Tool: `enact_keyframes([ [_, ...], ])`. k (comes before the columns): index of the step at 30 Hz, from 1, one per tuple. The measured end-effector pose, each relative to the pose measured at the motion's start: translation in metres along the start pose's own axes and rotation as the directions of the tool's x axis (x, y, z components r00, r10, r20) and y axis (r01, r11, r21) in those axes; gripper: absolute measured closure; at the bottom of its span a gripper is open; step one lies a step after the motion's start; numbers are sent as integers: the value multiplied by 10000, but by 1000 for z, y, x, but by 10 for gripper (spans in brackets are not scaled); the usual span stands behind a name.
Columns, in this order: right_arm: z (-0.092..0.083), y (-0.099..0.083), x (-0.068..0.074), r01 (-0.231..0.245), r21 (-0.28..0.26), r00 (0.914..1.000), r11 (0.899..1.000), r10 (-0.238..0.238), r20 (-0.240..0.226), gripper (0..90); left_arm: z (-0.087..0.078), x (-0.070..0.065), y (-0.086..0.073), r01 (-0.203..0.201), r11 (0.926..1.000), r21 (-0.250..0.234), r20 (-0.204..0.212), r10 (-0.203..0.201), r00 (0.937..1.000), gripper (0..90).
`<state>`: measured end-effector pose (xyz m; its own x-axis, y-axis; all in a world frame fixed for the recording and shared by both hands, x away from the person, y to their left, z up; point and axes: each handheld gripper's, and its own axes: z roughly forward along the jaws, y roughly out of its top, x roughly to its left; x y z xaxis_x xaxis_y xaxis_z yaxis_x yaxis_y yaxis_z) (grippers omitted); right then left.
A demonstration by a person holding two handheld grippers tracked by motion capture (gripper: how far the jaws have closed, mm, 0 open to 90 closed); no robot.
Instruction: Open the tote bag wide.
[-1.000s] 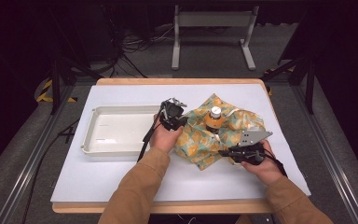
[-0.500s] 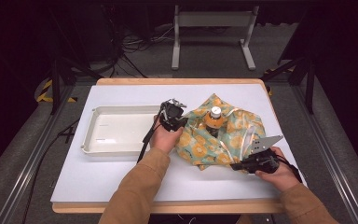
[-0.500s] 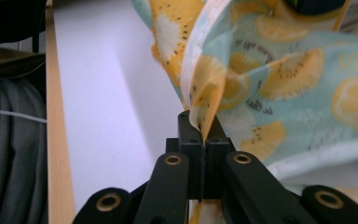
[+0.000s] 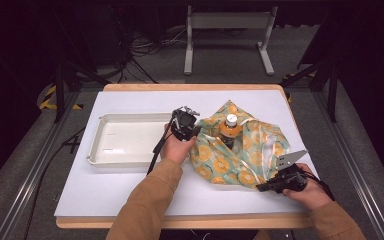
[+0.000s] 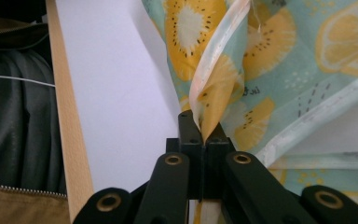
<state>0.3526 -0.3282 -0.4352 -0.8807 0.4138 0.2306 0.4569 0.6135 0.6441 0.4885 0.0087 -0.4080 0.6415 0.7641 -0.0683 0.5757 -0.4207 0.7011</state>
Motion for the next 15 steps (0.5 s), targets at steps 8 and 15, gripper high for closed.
enact_keyframes([
  [8, -12, -2, -3, -231, -567, 9997, 9981, 231, -15, 787, 1, -1, 0, -42, 10000, 29, 31, 42, 10000, 839],
  [15, -42, 5, -8, -488, -2409, 9977, 9693, 588, 345, 556, 0, -1, 0, -84, 10000, -6, 105, 84, 9999, 838],
])
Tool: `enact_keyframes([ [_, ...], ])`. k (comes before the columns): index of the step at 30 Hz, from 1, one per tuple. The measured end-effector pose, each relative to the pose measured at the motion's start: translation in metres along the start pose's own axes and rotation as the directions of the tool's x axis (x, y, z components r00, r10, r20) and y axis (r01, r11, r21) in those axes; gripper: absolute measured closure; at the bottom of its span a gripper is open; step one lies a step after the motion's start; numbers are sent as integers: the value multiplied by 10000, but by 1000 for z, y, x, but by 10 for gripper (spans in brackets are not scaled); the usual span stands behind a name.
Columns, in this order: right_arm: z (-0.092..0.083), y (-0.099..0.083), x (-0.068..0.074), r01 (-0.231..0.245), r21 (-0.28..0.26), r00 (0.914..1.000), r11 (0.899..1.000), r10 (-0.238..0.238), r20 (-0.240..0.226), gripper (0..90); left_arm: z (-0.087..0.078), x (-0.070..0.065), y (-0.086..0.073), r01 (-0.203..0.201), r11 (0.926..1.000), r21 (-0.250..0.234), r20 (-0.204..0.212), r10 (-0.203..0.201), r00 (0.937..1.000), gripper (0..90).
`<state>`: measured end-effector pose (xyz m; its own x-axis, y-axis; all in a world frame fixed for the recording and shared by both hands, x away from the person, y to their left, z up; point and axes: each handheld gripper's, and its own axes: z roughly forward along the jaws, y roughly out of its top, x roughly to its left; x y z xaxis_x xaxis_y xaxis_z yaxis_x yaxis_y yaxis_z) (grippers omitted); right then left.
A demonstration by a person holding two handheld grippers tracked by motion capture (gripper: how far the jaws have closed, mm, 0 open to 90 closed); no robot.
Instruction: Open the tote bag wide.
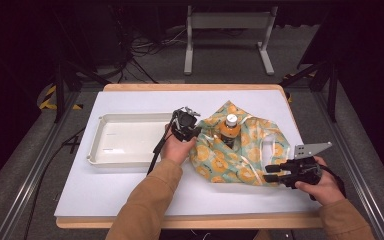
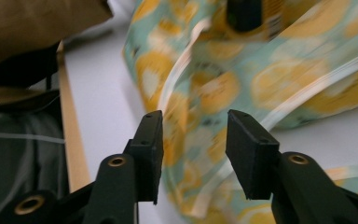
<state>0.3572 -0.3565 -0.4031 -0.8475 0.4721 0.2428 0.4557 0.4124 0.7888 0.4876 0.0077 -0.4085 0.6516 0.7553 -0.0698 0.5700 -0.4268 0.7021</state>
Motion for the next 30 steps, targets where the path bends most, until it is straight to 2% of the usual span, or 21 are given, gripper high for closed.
enact_keyframes([
  [1, -2, 2, -2, -47, -193, 9996, 9998, 52, 278, 522, 0, 0, 0, 0, 10000, 0, 0, 0, 10000, 838],
  [2, -2, 2, -2, -47, -193, 9996, 9998, 52, 278, 522, 0, 0, 0, -6, 10000, 1, 12, 6, 10000, 838],
  [3, -3, 5, -4, -145, -464, 9976, 9988, 175, 668, 486, 0, 0, 0, 5, 10000, -11, 16, -5, 10000, 838],
  [5, -2, 9, -9, -373, -792, 9936, 9962, 454, 1031, 467, 0, 0, 0, -5, 10000, -13, 17, 5, 10000, 838],
  [7, 1, 13, -15, -817, -1122, 9826, 9903, 989, 1569, 429, 0, -1, 0, -17, 10000, -11, 19, 17, 10000, 838],
  [9, 6, 16, -22, -1231, -1293, 9733, 9839, 1451, 1777, 394, 0, -1, 0, -23, 10000, -7, 19, 23, 10000, 837],
  [11, 16, 18, -28, -1647, -1346, 9572, 9771, 1912, 2173, 333, 0, 0, 0, -13, 10000, -13, 29, 13, 10000, 837],
  [12, 20, 19, -30, -1773, -1315, 9499, 9753, 2045, 2363, 310, 0, 0, 0, -43, 10000, -6, 9, 43, 10000, 837],
  [13, 20, 19, -30, -1773, -1315, 9499, 9753, 2045, 2363, 310, 0, 0, 0, -43, 10000, -6, 9, 43, 10000, 837],
  [14, 29, 20, -36, -1884, -1318, 9381, 9732, 2181, 2692, 284, -1, 0, -1, -43, 10000, -16, 9, 43, 10000, 837],
  [15, 29, 20, -36, -1884, -1318, 9381, 9732, 2181, 2692, 284, -1, 0, -1, -74, 10000, -19, -4, 74, 10000, 837],
  [18, 40, 21, -42, -1948, -1260, 9252, 9727, 2248, 3056, 273, -1, 0, -2, -74, 10000, -54, 31, 75, 10000, 836],
  [19, 45, 22, -44, -2010, -1257, 9210, 9715, 2311, 3136, 287, -2, 0, -2, -99, 9999, -61, 22, 99, 9999, 835],
  [20, 46, 22, -45, -1972, -1255, 9209, 9723, 2276, 3163, 325, -2, 0, -2, -87, 9999, -86, 25, 87, 10000, 835],
  [21, 46, 22, -45, -1972, -1255, 9209, 9723, 2276, 3163, 325, -2, 0, -3, -68, 10000, -61, 40, 68, 10000, 835],
  [22, 48, 23, -45, -1918, -1208, 9217, 9740, 2210, 3187, 381, -2, 0, -3, -58, 10000, -74, 45, 58, 10000, 835],
  [24, 50, 24, -45, -1536, -749, 9259, 9853, 1700, 3373, 622, -3, 0, -4, -110, 9999, -85, 38, 111, 9999, 836],
  [26, 49, 25, -45, -1441, -440, 9242, 9886, 1504, 3510, 793, -3, 1, -4, -92, 9999, -97, 58, 93, 9999, 836],
  [27, 49, 25, -45, -1441, -440, 9242, 9886, 1504, 3510, 793, -3, 1, -4, -92, 9999, -97, 58, 93, 9999, 836],
  [29, 46, 24, -45, -1432, -198, 9182, 9895, 1403, 3705, 900, -4, 2, -4, -63, 9999, -108, 49, 64, 10000, 835],
  [30, 44, 23, -45, -1505, -180, 9146, 9884, 1461, 3769, 900, -4, 2, -5, -58, 9999, -104, 41, 58, 10000, 835],
])
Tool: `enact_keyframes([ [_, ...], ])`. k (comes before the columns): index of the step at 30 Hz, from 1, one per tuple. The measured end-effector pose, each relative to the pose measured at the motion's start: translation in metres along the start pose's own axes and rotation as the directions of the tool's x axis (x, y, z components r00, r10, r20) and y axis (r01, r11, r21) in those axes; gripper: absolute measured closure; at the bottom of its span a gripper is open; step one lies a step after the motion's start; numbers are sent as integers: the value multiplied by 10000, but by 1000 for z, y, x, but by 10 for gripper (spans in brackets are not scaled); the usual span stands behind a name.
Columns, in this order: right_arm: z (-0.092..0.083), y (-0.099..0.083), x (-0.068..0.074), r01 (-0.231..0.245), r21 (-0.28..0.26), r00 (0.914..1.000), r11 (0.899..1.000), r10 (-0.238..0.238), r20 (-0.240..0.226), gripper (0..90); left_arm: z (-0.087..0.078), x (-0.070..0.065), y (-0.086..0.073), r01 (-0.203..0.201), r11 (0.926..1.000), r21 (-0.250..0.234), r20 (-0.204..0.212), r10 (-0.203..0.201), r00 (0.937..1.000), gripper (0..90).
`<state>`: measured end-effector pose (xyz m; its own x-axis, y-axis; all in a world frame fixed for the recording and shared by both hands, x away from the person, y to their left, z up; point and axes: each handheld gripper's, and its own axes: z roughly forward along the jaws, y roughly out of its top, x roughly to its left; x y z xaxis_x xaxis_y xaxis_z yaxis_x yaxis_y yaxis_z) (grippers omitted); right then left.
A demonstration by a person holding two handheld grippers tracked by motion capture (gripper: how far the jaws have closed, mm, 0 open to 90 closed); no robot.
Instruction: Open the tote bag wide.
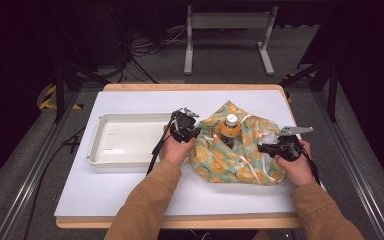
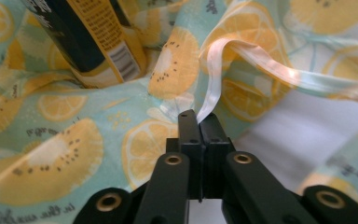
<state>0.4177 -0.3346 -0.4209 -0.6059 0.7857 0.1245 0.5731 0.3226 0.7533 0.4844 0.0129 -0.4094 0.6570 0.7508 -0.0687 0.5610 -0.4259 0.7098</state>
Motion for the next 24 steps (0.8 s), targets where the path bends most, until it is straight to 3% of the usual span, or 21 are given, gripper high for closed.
enact_keyframes([
  [6, -12, -13, -13, -581, 281, 9966, 9979, 563, 610, 900, 2, 0, -1, 12, 10000, 50, -37, -12, 10000, 835],
  [15, -31, -32, -28, -1072, 492, 9856, 9930, 996, 1366, 900, 5, 0, -2, 61, 9999, 128, -9, -61, 10000, 823],
  [19, -37, -33, -30, -1157, 252, 9841, 9930, 1112, 1387, 900, 5, 0, -2, 131, 9997, 196, 128, -134, 9998, 690],
  [20, -38, -33, -30, -1200, 70, 9859, 9927, 1184, 1185, 838, 2, 0, -2, 100, 9998, 175, 70, -101, 9999, 618],
  [21, -38, -33, -30, -1200, 70, 9859, 9927, 1184, 1185, 838, 2, 0, -2, 100, 9998, 175, 70, -101, 9999, 562],
  [24, -38, -32, -27, -1173, -121, 9885, 9930, 1179, 945, 727, -7, 0, -2, -21, 10000, 5, 194, 21, 9998, 497],
])
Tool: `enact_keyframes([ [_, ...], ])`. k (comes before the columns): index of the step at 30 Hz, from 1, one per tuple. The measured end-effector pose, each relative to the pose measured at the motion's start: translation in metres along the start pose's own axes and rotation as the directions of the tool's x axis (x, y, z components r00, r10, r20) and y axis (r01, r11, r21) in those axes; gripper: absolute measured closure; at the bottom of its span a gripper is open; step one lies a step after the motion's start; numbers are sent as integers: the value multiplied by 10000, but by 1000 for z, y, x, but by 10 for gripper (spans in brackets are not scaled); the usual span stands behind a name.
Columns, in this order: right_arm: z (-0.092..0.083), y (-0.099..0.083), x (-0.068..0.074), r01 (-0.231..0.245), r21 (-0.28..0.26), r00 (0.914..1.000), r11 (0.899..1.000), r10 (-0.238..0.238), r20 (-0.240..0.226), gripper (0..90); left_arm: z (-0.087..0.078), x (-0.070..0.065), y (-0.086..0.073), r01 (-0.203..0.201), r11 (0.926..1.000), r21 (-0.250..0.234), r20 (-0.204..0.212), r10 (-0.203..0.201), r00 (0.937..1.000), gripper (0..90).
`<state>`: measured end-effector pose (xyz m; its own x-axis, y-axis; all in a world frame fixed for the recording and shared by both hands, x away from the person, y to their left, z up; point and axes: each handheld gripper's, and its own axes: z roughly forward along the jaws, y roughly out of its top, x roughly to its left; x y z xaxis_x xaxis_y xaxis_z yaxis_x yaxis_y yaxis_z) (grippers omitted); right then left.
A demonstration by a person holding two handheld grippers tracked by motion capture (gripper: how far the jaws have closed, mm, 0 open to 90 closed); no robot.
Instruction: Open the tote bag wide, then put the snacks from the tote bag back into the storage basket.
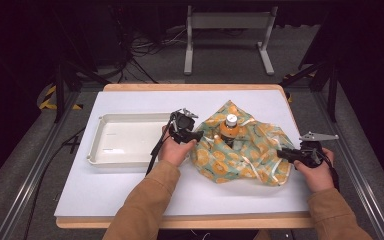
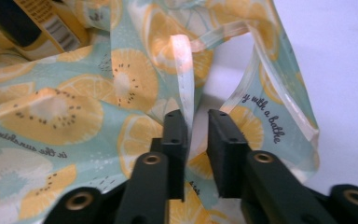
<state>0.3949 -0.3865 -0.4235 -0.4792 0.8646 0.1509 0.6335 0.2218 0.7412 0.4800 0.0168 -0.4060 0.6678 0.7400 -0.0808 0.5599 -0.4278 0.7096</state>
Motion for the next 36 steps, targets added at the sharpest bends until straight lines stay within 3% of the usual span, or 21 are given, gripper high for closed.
enact_keyframes([
  [3, -2, 2, 4, 32, -348, 9999, 9994, -37, -133, 627, -11, -1, 1, -47, 9998, -212, 138, 50, 9999, 399],
  [7, -9, 6, 9, 160, -826, 9998, 9965, -166, -72, 553, -23, -4, 1, -186, 9986, -485, 186, 196, 9996, 359],
  [13, -22, 14, 16, 347, -1391, 9991, 9897, -378, -198, 552, -39, -9, 2, -483, 9942, -962, 148, 499, 9986, 344],
  [14, -25, 18, 20, 589, -1561, 9976, 9860, -637, -257, 542, -41, -10, 2, -505, 9930, -1065, 185, 527, 9984, 343],
  [24, -34, 25, 38, 1328, -2159, 9866, 9673, -1498, -644, 511, -66, -21, 7, -886, 9806, -1750, 665, 1015, 9926, 343],
  [29, -41, 26, 43, 1537, -2524, 9795, 9553, -1810, -883, 495, -78, -34, 13, -1400, 9684, -2065, 1009, 1634, 9814, 343],
  [36, -45, 22, 42, 1447, -2643, 9788, 9535, -1771, -1029, 485, -86, -45, 20, -1712, 9594, -2240, 1513, 2078, 9664, 331],
])
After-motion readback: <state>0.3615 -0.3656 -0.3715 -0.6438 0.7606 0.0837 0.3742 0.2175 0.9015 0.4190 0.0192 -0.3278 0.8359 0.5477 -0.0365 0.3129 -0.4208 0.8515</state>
